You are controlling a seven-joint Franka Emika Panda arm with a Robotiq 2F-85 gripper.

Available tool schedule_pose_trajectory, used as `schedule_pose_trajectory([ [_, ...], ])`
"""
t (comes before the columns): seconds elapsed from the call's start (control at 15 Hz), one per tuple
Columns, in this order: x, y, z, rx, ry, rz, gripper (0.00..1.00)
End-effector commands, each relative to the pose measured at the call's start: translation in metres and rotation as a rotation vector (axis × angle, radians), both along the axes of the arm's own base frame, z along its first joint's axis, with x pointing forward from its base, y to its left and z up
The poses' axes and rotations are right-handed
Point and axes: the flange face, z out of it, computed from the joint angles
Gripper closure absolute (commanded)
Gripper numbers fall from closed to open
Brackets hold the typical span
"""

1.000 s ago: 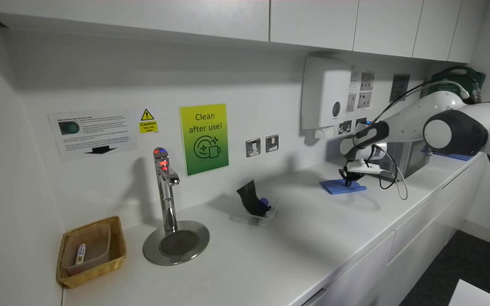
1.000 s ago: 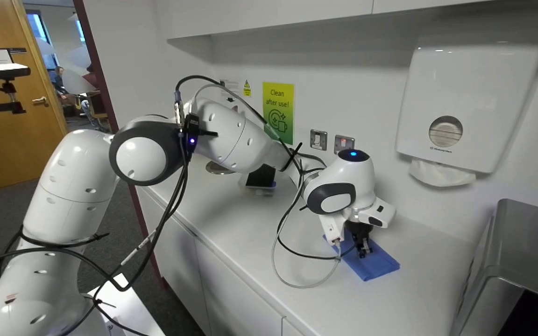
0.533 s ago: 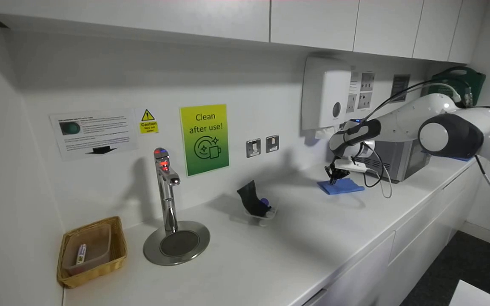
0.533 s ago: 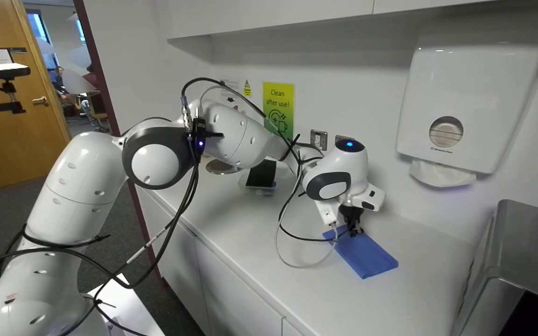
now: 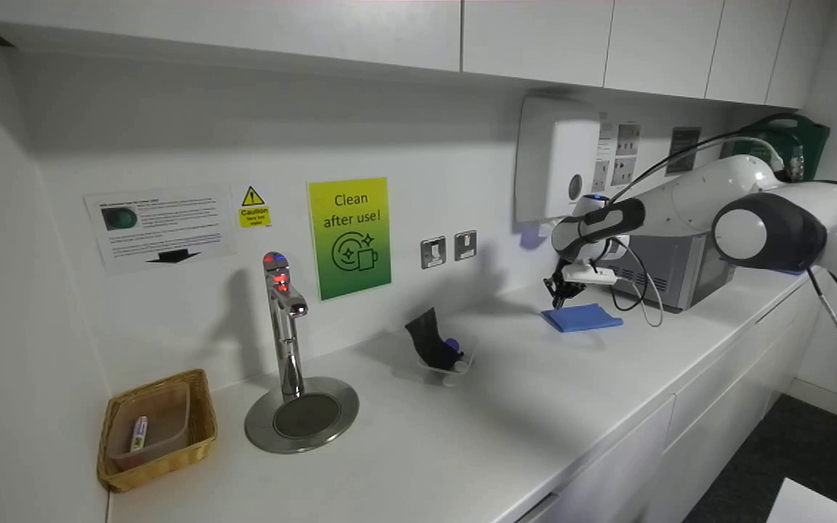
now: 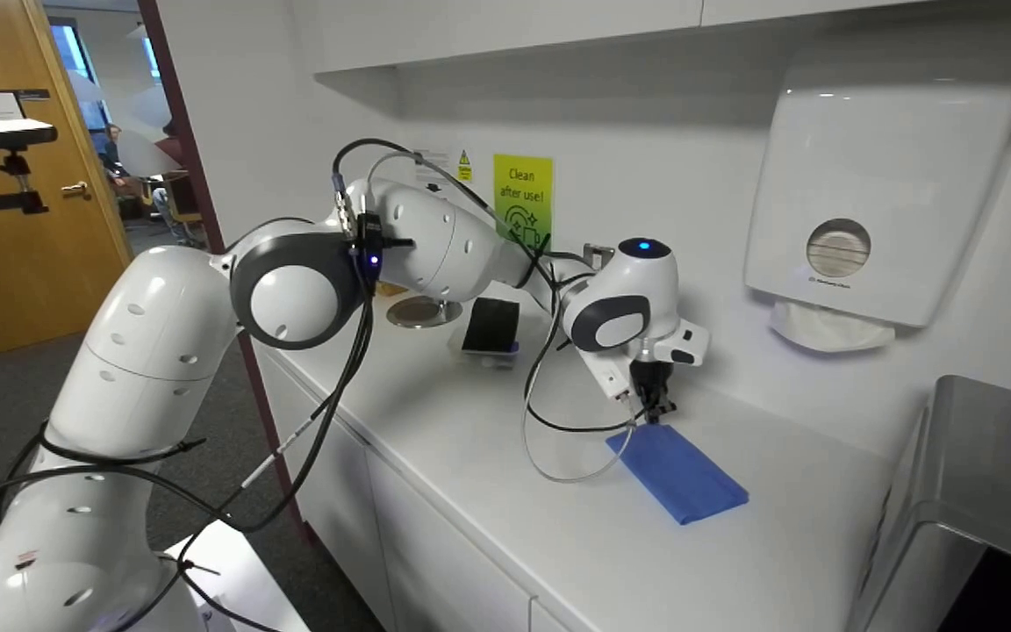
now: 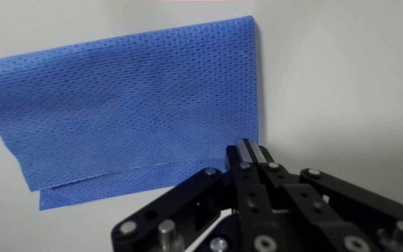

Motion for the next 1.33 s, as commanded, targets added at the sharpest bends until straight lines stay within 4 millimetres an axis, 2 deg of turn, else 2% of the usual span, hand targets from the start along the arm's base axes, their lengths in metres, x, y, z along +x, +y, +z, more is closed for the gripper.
schedule_pose_trajectory([
  [0.0, -0.023, -0.008, 0.028, -0.039, 0.036, 0.04, 1.0],
  [0.27, -0.035, -0.019, 0.028, -0.045, 0.053, 0.054, 1.0],
  [0.87, -0.053, -0.016, -0.016, -0.017, 0.132, 0.066, 1.0],
  [1.27, -0.051, -0.027, -0.031, 0.047, 0.087, 0.044, 1.0],
])
